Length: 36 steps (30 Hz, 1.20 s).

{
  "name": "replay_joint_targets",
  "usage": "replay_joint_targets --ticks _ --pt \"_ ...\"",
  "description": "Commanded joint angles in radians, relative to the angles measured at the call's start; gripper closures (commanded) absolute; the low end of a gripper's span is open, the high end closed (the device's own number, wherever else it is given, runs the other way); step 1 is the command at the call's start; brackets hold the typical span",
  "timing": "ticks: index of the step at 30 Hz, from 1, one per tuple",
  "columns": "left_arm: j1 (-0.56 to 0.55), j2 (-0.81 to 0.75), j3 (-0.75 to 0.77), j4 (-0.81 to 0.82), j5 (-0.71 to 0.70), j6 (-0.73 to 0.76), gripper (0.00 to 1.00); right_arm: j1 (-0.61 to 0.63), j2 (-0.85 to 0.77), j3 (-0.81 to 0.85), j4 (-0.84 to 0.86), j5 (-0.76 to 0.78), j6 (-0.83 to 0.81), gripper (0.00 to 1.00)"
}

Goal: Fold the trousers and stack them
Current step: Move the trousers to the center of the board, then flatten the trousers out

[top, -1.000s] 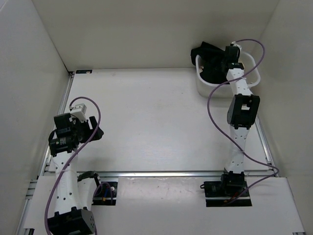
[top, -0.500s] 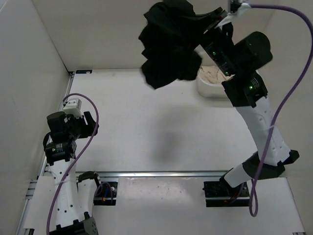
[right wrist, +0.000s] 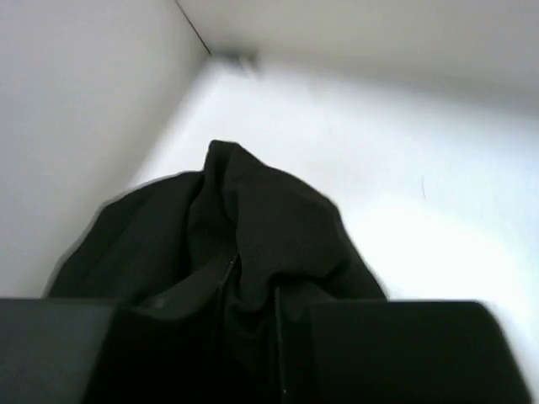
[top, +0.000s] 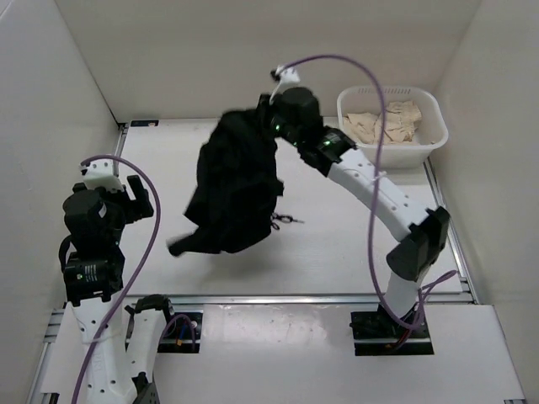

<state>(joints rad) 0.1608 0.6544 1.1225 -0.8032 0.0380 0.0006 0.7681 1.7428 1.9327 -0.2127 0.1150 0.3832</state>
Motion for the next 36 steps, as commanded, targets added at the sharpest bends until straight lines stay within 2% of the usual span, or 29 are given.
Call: replay_joint_targets --ticks 1,2,3,4,5,7,8,12,13,14,17,18,19,21,23,25,26,28,31,34,35,36 --pt "-0.015 -0.013 0.004 0.001 -0.099 -0.001 0.11 -0.001 0.009 -0.067 -0.128 0.066 0.017 0.75" --pt "-0.015 -0.013 -0.009 -0.008 -0.099 -0.001 0.09 -0.012 0.044 -0.067 -0.143 0.066 -0.034 0.31" --pt "-0.024 -0.013 -0.039 -0.008 -0.086 -0.001 0.07 -0.029 0.072 -0.067 -0.215 0.066 -0.059 0.15" --pt "-0.024 -0.013 -0.056 -0.008 -0.073 -0.001 0.06 -0.041 0.104 -0.023 -0.273 0.066 -0.075 0.08" --pt "-0.024 -0.013 -0.07 -0.017 -0.073 -0.001 0.06 -0.05 0.166 0.088 -0.334 0.057 -0.089 0.01" --pt "-0.043 0.0 -0.115 -0.031 -0.041 -0.001 0.05 -0.059 0.201 0.17 -0.454 0.032 -0.107 0.01" --pt "-0.043 0.001 -0.128 -0.031 -0.026 -0.001 0.05 -0.059 0.186 0.17 -0.455 0.032 -0.107 0.01" --pt "-0.063 0.1 -0.207 -0.068 0.077 -0.001 0.08 -0.069 0.037 -0.133 -0.343 0.032 -0.008 0.01" --pt "-0.072 0.126 -0.228 -0.068 0.12 -0.001 0.08 -0.069 0.012 -0.266 -0.327 0.008 0.017 0.01" --pt "-0.072 0.157 -0.228 -0.068 0.143 -0.001 0.11 -0.069 -0.027 -0.329 -0.306 -0.017 0.045 0.01" --pt "-0.096 0.322 -0.207 -0.028 0.213 -0.001 0.17 -0.044 -0.063 -0.528 -0.275 -0.104 0.095 0.08" --pt "-0.096 0.373 -0.195 -0.028 0.229 -0.001 0.23 -0.012 -0.074 -0.561 -0.275 -0.104 0.095 0.09" --pt "-0.119 0.48 -0.181 -0.028 0.241 -0.001 0.24 0.009 -0.074 -0.587 -0.265 -0.104 0.079 0.1" --pt "-0.148 0.578 -0.138 -0.028 0.25 -0.001 0.24 0.092 -0.074 -0.638 -0.251 -0.104 0.019 0.1" --pt "-0.199 0.681 -0.151 0.01 0.238 -0.001 0.24 0.161 -0.059 -0.647 -0.251 -0.066 -0.056 0.09" --pt "-0.224 0.74 -0.188 0.112 0.194 -0.001 0.24 0.171 -0.023 -0.659 -0.261 -0.035 -0.023 0.06" --pt "-0.25 0.76 -0.211 0.142 0.139 -0.001 0.18 0.171 -0.014 -0.678 -0.261 -0.023 -0.003 0.06" --pt "-0.26 0.801 -0.211 0.182 0.09 -0.001 0.14 0.171 0.0 -0.698 -0.261 0.142 0.041 0.04" --pt "-0.27 0.861 -0.202 0.234 0.049 -0.001 0.14 0.149 0.039 -0.721 -0.274 0.258 0.101 0.02" --pt "-0.27 0.886 -0.202 0.234 0.095 -0.001 0.19 0.097 0.073 -0.73 -0.261 0.226 0.124 0.19" --pt "-0.279 0.886 -0.202 0.234 0.111 -0.001 0.24 0.088 0.073 -0.73 -0.261 0.226 0.14 0.38" --pt "-0.288 0.886 -0.231 0.234 0.153 -0.001 0.3 0.076 0.087 -0.73 -0.27 0.256 0.14 0.49"
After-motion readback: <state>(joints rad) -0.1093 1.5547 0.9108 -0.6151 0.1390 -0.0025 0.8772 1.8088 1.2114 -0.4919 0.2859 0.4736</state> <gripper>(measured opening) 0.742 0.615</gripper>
